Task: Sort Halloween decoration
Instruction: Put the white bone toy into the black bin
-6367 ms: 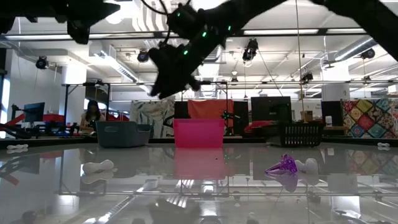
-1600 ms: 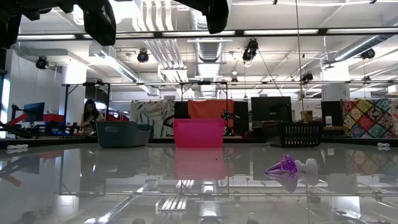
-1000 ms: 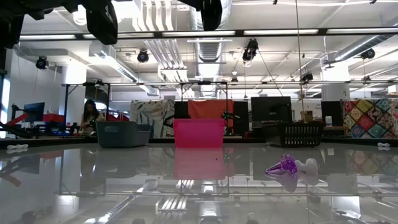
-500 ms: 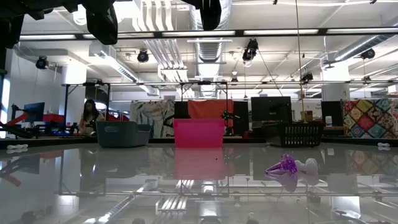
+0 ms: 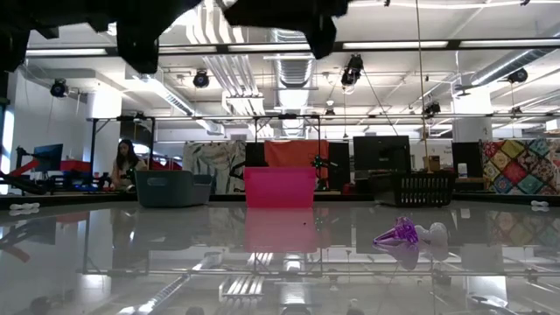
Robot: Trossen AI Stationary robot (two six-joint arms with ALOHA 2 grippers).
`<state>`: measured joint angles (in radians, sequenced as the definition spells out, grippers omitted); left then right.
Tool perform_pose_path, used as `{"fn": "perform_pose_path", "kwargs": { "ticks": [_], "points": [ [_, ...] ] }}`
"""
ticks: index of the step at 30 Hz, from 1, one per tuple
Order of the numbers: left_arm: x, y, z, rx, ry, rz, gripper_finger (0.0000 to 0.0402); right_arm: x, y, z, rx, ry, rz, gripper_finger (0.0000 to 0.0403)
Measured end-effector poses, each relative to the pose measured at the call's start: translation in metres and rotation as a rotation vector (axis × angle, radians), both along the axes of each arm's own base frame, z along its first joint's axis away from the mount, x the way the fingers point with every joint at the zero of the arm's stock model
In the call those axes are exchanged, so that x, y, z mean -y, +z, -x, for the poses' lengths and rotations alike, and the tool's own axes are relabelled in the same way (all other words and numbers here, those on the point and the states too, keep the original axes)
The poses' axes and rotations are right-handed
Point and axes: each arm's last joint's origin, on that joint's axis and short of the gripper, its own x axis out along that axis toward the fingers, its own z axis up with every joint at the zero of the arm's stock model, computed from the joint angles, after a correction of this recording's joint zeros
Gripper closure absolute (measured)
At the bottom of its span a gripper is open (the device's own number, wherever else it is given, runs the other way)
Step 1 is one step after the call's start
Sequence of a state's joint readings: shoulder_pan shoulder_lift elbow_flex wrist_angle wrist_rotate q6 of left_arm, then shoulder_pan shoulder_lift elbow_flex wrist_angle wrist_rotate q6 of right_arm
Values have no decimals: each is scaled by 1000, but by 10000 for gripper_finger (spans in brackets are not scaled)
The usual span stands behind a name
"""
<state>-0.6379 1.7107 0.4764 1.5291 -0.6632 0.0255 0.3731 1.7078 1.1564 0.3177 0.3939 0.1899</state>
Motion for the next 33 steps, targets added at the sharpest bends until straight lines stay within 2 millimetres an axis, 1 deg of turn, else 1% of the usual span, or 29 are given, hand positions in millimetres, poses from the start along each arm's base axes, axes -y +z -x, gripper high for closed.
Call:
{"fn": "perform_pose_path", "kwargs": {
  "ticks": [5, 9, 14, 20, 23, 27, 30, 33],
  "points": [
    [-6, -9, 5, -52, 91, 2, 196, 20, 2, 10, -156, -72, -20, 393],
    [-13, -16, 12, -82, 153, 35, 189, 45, 0, 23, -320, -174, -50, 393],
    [-21, -23, 17, -106, 219, 55, 189, 89, -11, 40, -563, -389, -102, 392],
    [-26, -21, 14, -97, 241, 49, 189, 150, -24, 69, -810, -798, -120, 392],
    [-28, -18, 10, -90, 261, 36, 189, 175, -25, 81, -865, -963, -117, 392],
    [-34, -12, 5, -76, 297, 14, 189, 210, -27, 94, -924, -1080, -160, 392],
    [-39, -6, 3, -63, 319, 8, 189, 234, -29, 101, -952, -1109, -211, 392],
    [-43, -1, 3, -48, 335, 10, 189, 249, -31, 105, -969, -1102, -277, 386]
  ]
}}
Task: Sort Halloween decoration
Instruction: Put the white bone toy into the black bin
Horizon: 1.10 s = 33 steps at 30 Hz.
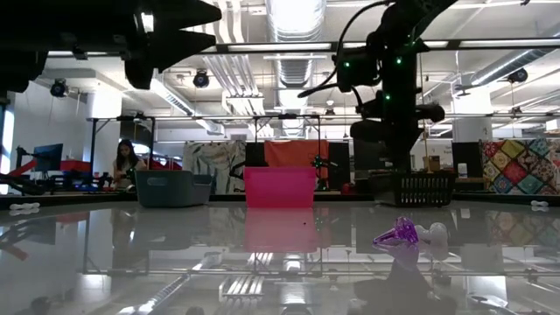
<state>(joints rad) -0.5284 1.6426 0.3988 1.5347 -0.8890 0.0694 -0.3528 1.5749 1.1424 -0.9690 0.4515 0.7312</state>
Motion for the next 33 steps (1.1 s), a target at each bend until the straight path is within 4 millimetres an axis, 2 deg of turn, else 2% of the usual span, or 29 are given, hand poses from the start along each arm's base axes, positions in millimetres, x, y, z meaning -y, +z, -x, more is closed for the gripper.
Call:
{"fn": "perform_pose_path", "kwargs": {
  "ticks": [4, 11, 17, 20, 24, 29, 33],
  "points": [
    [-3, 6, 1, 2, 18, -34, 189, 11, -1, 2, 15, 13, -27, 360],
    [-5, 15, 4, 1, 29, -73, 189, 12, -1, 2, 14, 32, -30, 320],
    [-4, 11, 3, -41, 23, -83, 189, -4, 10, -5, 90, 102, -99, 313],
    [-4, 10, 3, -45, 18, -69, 189, -24, 21, -12, 171, 196, -207, 317],
    [-4, 10, 3, -46, 17, -65, 189, -67, 33, -24, 269, 402, -350, 321],
    [-4, 10, 3, -53, 20, -81, 189, -129, 34, -28, 268, 620, -467, 317],
    [-6, 9, 2, -59, 41, -86, 189, -170, 32, -24, 249, 651, -520, 311]
  ]
}}
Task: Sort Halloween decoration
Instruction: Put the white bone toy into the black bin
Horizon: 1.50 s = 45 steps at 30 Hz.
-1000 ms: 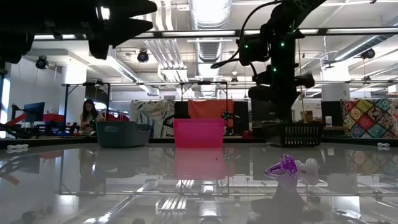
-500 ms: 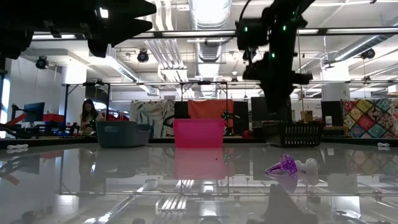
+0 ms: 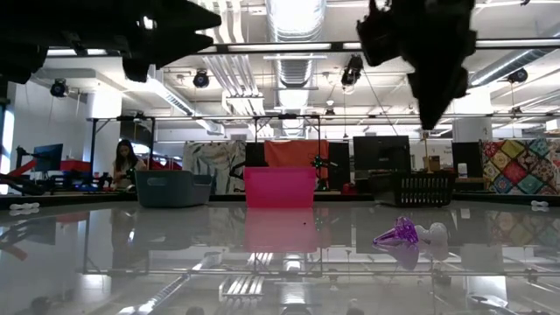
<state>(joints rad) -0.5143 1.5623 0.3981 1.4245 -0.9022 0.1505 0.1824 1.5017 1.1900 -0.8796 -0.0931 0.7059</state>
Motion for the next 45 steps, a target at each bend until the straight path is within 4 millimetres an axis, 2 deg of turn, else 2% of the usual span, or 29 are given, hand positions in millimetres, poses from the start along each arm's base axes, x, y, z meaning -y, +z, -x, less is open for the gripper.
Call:
{"fn": "perform_pose_path", "kwargs": {
  "ticks": [4, 11, 15, 18, 25, 29, 34, 38, 45],
  "points": [
    [-6, 0, -1, -6, 88, 19, 189, -27, -4, 4, -15, 41, -2, 303],
    [-16, 3, -7, 3, 139, 20, 189, -71, -25, 4, 51, 485, 207, 300],
    [-16, 9, -11, -3, 154, -20, 189, -87, -46, -4, 62, 573, 264, 300],
    [-15, 16, -13, 9, 160, -35, 189, -97, -54, -14, 101, 618, 260, 300],
    [-13, 26, -15, 27, 126, -59, 189, -111, -56, -26, 147, 676, 265, 300],
    [-13, 26, -16, 25, 116, -64, 189, -117, -66, -33, 133, 714, 277, 300],
    [-13, 25, -16, 18, 116, -68, 189, -120, -79, -38, 101, 748, 288, 300],
    [-13, 24, -16, 10, 115, -70, 189, -120, -81, -38, 96, 758, 289, 301],
    [-13, 24, -16, 7, 114, -66, 189, -122, -89, -41, 89, 793, 281, 323]
  ]
}}
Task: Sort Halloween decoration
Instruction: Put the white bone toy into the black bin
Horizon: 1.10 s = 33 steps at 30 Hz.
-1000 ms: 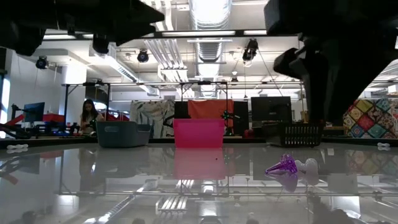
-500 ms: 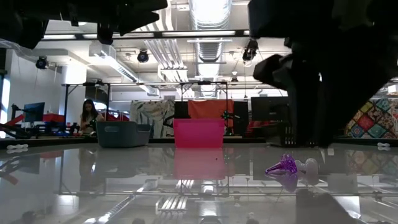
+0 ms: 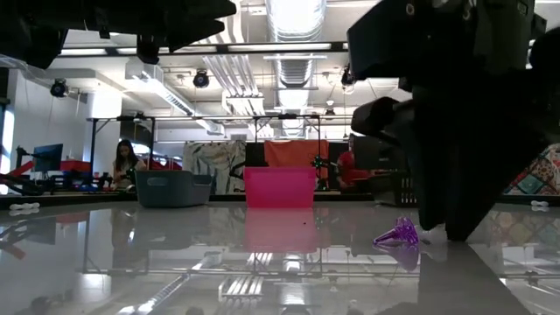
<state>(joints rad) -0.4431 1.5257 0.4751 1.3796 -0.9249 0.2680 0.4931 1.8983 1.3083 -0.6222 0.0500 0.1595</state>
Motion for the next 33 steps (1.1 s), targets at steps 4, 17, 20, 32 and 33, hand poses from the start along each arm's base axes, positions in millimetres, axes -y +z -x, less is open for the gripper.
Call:
{"fn": "perform_pose_path", "kwargs": {
  "ticks": [4, 17, 20, 32, 33],
  "points": [
    [0, 0, 0, -1, -1, 3, 189, -1, -8, -2, -16, 7, 5, 340],
    [0, -1, 0, -5, -3, 7, 189, 2, 0, 2, -23, 9, 8, 393],
    [0, -1, 0, -5, -3, 7, 189, 6, 10, 7, -42, -16, 14, 394],
    [2, -5, -2, -33, -59, -9, 189, 98, 86, 26, 1, -481, 250, 394],
    [3, -5, -3, -29, -92, -10, 189, 114, 92, 28, 0, -554, 249, 394]
  ]
}}
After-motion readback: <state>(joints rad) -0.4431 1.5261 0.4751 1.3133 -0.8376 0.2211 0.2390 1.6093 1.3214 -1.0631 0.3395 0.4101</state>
